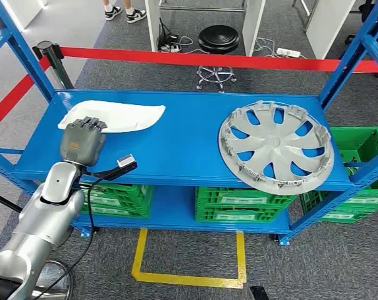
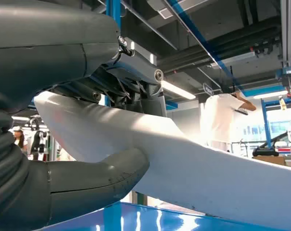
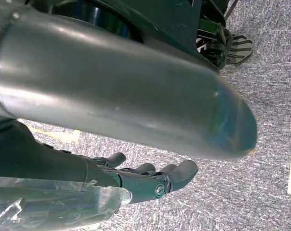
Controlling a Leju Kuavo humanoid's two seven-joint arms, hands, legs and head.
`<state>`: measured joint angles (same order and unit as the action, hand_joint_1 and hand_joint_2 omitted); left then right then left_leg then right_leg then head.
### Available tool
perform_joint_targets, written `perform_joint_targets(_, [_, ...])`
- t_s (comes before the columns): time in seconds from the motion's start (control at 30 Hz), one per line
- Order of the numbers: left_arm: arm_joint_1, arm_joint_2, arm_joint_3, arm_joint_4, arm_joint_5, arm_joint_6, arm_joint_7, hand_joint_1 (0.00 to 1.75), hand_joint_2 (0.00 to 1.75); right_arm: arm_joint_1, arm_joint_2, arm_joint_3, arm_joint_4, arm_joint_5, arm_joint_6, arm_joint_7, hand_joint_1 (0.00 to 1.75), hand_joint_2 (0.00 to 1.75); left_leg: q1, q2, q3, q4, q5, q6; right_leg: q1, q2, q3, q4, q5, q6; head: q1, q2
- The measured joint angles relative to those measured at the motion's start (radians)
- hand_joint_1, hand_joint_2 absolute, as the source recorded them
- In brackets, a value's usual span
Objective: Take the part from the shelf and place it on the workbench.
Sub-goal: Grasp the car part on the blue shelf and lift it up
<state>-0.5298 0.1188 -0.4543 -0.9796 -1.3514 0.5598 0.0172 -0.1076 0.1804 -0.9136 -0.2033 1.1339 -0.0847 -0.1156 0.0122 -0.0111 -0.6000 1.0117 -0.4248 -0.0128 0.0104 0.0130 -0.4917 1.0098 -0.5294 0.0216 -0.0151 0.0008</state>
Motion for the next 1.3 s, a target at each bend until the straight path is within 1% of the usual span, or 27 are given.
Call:
perform_joint_targets(0.47, [0.001,0.004,-0.006,-0.008,0.021,0.024,-0.016,1.24,1.75,0.001,0.000,0.003,0.000,0.000,0.000,-0.001,0.00,0.00,0.000,0.000,0.000,0.000,0.000,0.000,0.000,0.000,0.000,0.000,0.000,0.000,0.000,0.000])
perform_joint_targets(0.77, [0.010,0.017,-0.014,-0.017,-0.011,0.076,-0.021,1.24,1.75,0.002,0.000,0.004,0.000,0.000,-0.004,-0.006,0.00,0.00,0.000,0.000,0.000,0.000,0.000,0.000,0.000,0.000,0.000,0.000,0.000,0.000,0.000,0.000])
perform_joint_targets(1.07, [0.020,0.019,-0.018,-0.022,-0.017,0.084,-0.021,1.24,1.75,0.002,0.000,0.005,0.000,0.000,-0.005,-0.006,0.00,0.00,-0.003,0.000,0.000,0.000,0.000,0.001,-0.002,0.000,0.000,-0.001,0.000,0.000,0.000,0.000])
perform_joint_targets(1.17, [0.021,0.022,-0.019,-0.023,-0.017,0.084,-0.021,1.24,1.75,0.002,0.000,0.005,0.000,0.000,-0.005,-0.006,0.00,0.00,-0.006,0.000,0.000,0.001,-0.002,0.003,-0.005,0.000,0.000,-0.001,0.000,0.003,0.000,0.000])
perform_joint_targets(1.3, [0.026,0.026,-0.019,-0.024,-0.016,0.086,-0.021,1.24,1.75,0.002,0.000,0.006,0.000,0.001,-0.006,-0.004,0.00,0.00,-0.013,0.000,0.000,0.002,-0.005,0.011,-0.013,0.000,0.001,-0.003,-0.001,0.012,0.000,0.000])
